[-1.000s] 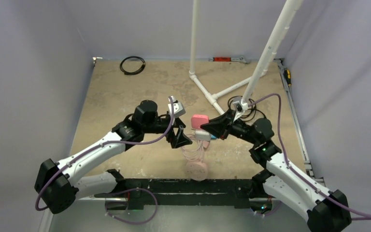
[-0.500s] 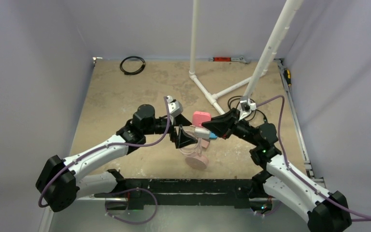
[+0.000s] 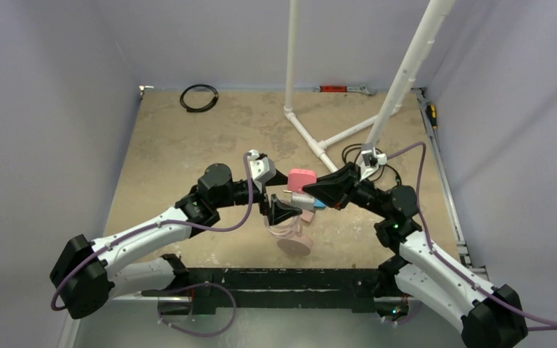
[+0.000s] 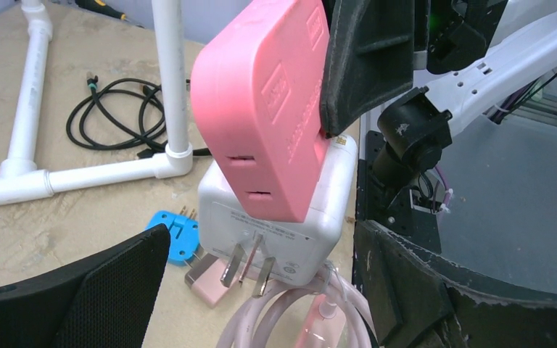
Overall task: Pull the plug off the socket
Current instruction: Remove the plug from the socket.
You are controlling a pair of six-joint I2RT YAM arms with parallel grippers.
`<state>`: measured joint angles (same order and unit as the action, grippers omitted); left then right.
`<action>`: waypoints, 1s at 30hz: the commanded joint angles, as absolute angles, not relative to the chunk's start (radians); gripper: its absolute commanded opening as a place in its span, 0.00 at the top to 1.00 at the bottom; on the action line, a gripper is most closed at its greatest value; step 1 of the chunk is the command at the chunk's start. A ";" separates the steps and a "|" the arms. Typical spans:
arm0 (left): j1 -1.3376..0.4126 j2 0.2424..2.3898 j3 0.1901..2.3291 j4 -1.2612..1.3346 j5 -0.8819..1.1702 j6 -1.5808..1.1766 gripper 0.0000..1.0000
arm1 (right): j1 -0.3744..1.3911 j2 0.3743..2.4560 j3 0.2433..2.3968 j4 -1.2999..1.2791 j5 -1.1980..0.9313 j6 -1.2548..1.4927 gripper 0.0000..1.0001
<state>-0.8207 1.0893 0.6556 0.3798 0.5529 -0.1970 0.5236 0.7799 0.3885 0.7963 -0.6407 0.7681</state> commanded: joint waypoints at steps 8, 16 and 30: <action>-0.836 1.140 0.671 0.464 0.566 -0.195 0.02 | 0.526 0.792 0.409 0.943 -0.645 0.830 1.00; -0.843 1.147 0.695 0.434 0.580 -0.192 0.20 | 0.526 0.810 0.399 0.959 -0.647 0.836 1.00; -0.842 1.179 0.731 0.417 0.656 -0.247 0.85 | 0.526 0.836 0.357 0.952 -0.609 0.768 1.00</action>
